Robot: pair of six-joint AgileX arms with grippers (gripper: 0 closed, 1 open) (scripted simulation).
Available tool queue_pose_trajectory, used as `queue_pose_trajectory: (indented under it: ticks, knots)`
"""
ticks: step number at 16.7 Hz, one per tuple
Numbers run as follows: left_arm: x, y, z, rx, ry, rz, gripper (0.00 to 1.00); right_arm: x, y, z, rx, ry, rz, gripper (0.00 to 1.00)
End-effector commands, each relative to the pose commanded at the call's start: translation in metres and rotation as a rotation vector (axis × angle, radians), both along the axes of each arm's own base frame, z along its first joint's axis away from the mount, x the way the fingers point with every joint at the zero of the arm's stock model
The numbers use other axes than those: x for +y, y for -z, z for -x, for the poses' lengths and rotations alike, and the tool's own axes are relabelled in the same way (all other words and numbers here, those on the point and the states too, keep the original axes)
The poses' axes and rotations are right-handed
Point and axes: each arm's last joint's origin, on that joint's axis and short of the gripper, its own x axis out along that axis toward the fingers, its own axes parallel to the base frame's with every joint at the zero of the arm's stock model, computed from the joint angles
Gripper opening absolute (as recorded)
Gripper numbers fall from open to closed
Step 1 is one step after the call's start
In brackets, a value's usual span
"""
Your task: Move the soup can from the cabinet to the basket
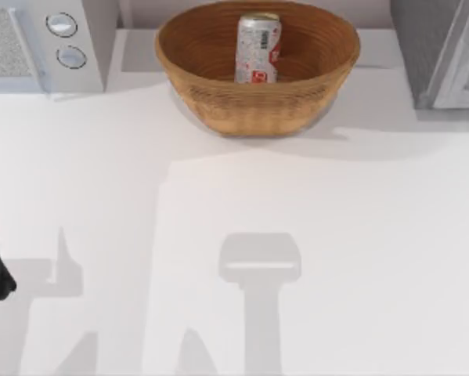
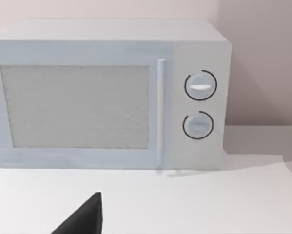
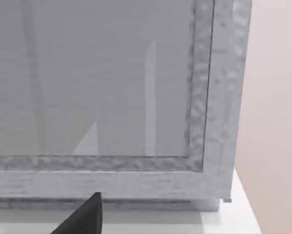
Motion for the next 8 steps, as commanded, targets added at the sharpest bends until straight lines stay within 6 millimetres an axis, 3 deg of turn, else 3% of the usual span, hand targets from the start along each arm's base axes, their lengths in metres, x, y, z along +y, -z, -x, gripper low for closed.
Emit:
queue_pose_trajectory:
  ticks: [4, 8]
  knots:
    - [0.000, 0.000, 0.000, 0.000, 0.000, 0.000, 1.00, -0.029, -0.034, -0.014, -0.005, 0.000, 0.011, 1.00]
    - [0.000, 0.000, 0.000, 0.000, 0.000, 0.000, 1.00, -0.059, -0.097, -0.028, 0.005, 0.003, -0.003, 1.00]
